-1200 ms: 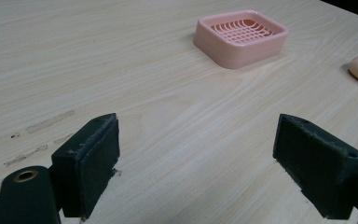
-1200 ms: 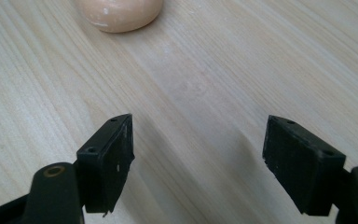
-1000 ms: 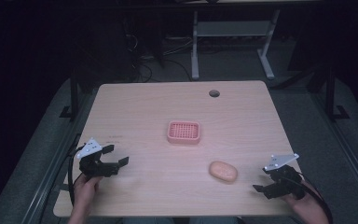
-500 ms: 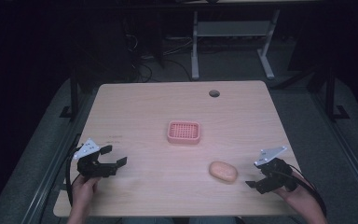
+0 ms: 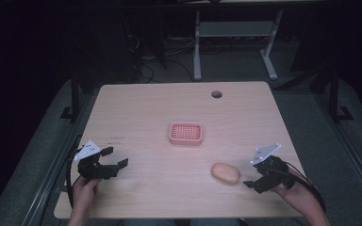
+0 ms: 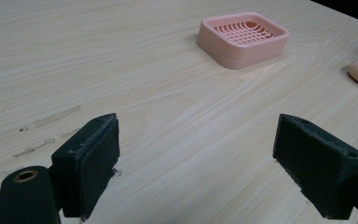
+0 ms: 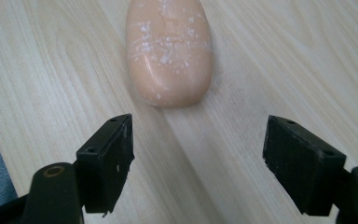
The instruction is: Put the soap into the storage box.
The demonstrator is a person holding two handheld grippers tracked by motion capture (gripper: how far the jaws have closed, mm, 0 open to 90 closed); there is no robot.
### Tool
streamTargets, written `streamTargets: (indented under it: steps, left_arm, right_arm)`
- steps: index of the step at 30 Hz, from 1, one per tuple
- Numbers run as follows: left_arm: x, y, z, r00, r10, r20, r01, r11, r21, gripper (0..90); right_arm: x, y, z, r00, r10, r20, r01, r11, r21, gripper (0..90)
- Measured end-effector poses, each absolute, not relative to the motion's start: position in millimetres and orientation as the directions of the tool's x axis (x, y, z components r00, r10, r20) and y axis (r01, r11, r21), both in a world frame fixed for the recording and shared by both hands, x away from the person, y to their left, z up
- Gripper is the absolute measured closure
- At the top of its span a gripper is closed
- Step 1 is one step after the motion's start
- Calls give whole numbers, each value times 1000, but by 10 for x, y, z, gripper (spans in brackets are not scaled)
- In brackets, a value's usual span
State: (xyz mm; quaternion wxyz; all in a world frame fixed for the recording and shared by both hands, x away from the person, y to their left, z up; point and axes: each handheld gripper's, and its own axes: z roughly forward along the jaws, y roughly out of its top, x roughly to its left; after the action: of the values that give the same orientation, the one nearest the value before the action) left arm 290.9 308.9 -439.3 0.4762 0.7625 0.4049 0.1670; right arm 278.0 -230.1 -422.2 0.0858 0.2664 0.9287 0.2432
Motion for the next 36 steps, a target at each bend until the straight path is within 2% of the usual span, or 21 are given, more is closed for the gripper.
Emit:
streamTargets:
  steps: [17,36]
  left_arm:
    - [2909,3109,-4388,612,779,-135,457,-209,864,143]
    - [2917,3120,-4389,610,779,-145,462,-201,864,143]
  right_arm:
    - [2928,-1981,-4130,-890,453,-51,378,796,473,240]
    - [3121,-1622,-4272,-910,413,-20,373,840,393,241]
